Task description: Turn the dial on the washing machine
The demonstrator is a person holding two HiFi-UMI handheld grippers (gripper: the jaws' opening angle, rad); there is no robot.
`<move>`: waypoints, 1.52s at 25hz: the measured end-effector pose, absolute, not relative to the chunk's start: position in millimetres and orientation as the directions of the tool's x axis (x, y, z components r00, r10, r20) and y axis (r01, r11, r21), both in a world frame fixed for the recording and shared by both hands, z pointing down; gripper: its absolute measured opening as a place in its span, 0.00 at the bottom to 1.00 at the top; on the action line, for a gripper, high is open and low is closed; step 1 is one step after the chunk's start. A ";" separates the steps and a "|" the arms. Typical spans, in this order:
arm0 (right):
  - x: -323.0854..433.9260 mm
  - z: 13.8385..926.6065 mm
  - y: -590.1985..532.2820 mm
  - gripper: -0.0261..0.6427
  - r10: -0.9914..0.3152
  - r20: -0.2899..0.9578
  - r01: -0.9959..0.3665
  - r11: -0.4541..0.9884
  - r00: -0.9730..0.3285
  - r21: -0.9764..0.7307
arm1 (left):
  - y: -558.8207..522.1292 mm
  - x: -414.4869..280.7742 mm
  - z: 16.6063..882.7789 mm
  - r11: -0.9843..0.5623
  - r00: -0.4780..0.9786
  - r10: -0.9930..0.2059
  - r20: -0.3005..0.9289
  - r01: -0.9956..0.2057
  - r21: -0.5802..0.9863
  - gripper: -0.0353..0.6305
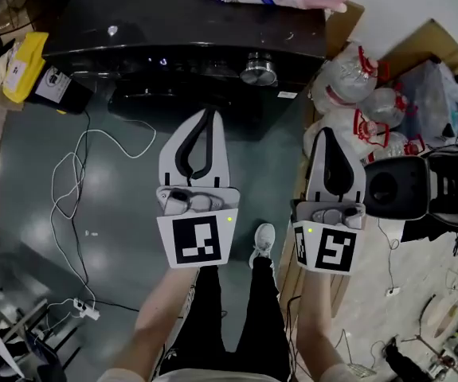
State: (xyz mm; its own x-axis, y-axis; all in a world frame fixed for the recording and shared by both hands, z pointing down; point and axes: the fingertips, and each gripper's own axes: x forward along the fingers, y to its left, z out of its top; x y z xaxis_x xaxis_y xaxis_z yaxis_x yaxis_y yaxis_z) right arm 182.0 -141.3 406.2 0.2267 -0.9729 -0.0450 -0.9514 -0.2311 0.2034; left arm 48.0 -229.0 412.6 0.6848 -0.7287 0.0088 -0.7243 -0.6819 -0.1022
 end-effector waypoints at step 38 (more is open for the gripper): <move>242.3 464.9 -160.2 0.04 -0.985 0.066 -0.976 -0.146 0.158 0.159 | -281.0 154.2 472.3 -0.618 0.606 -0.784 0.134 -0.782 -0.081 0.45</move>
